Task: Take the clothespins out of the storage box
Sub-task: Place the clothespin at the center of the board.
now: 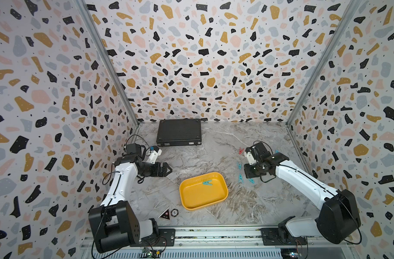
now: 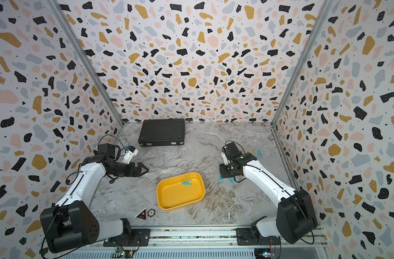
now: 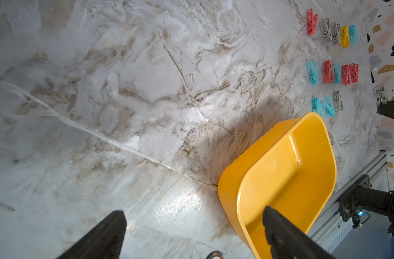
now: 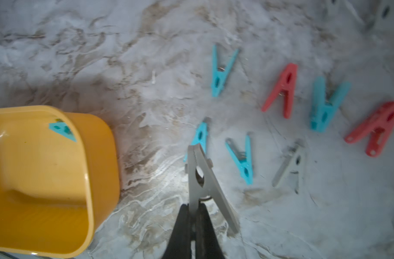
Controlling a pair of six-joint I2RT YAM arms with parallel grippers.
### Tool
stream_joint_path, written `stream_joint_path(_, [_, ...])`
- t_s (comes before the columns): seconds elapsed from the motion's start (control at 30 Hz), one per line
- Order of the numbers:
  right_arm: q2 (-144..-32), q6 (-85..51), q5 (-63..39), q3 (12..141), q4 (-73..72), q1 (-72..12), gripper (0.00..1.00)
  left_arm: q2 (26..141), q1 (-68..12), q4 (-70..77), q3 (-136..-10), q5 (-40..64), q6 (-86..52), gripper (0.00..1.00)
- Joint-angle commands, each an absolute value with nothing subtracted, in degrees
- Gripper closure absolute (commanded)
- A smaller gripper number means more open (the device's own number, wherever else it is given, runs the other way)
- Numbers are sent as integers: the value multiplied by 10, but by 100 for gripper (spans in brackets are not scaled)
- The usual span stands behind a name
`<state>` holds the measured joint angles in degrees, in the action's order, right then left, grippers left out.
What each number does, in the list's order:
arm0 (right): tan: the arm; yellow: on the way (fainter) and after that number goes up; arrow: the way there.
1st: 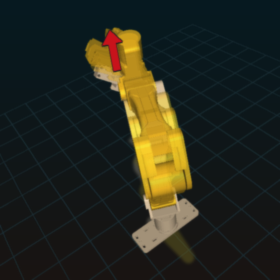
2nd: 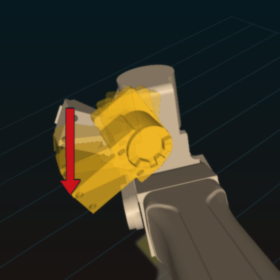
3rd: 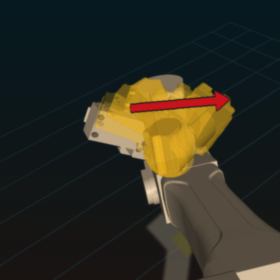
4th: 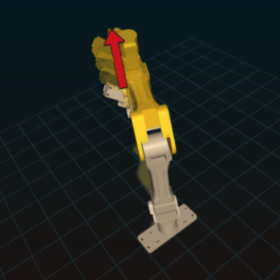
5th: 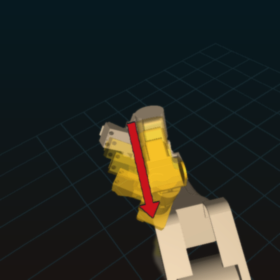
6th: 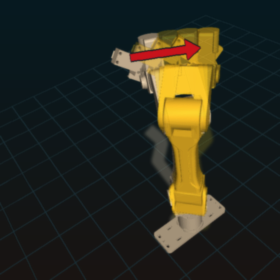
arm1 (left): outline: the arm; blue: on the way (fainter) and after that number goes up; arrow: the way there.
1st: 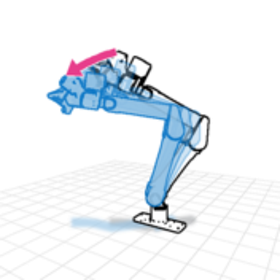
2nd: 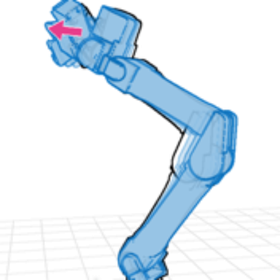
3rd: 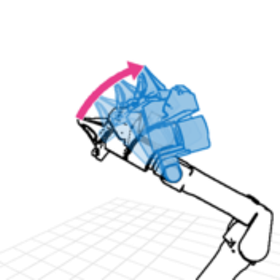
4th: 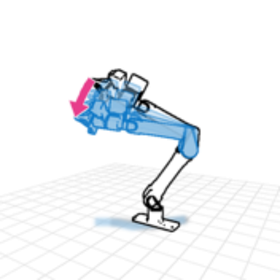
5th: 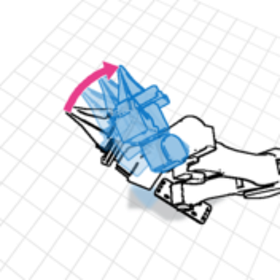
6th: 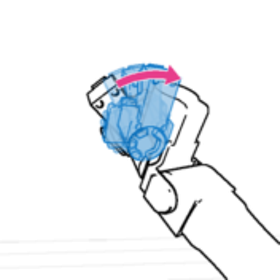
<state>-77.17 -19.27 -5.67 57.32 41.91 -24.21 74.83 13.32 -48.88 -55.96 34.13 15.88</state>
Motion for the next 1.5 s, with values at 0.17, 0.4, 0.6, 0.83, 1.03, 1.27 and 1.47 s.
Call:
stream_joint_path(0.17, [-772,-178,-101,517,451,-69,100,752,130,-495,-569,349,170,1])
stream_joint_path(0.4, [-832,-178,-80,527,446,-9,100,753,130,-495,-568,344,170,1])
stream_joint_path(0.6, [-868,-189,-40,528,424,-7,100,752,130,-494,-568,343,171,1])
stream_joint_path(0.83, [-901,-194,0,540,409,-7,100,748,129,-494,-568,341,170,1])
stream_joint_path(1.03, [-917,-202,-13,537,389,-7,100,748,130,-494,-569,341,170,1])
stream_joint_path(1.27, [-915,-210,-38,525,381,-7,100,749,130,-494,-569,339,170,1])
stream_joint_path(1.47, [-891,-219,-45,509,385,-8,98,748,130,-492,-569,339,170,1])
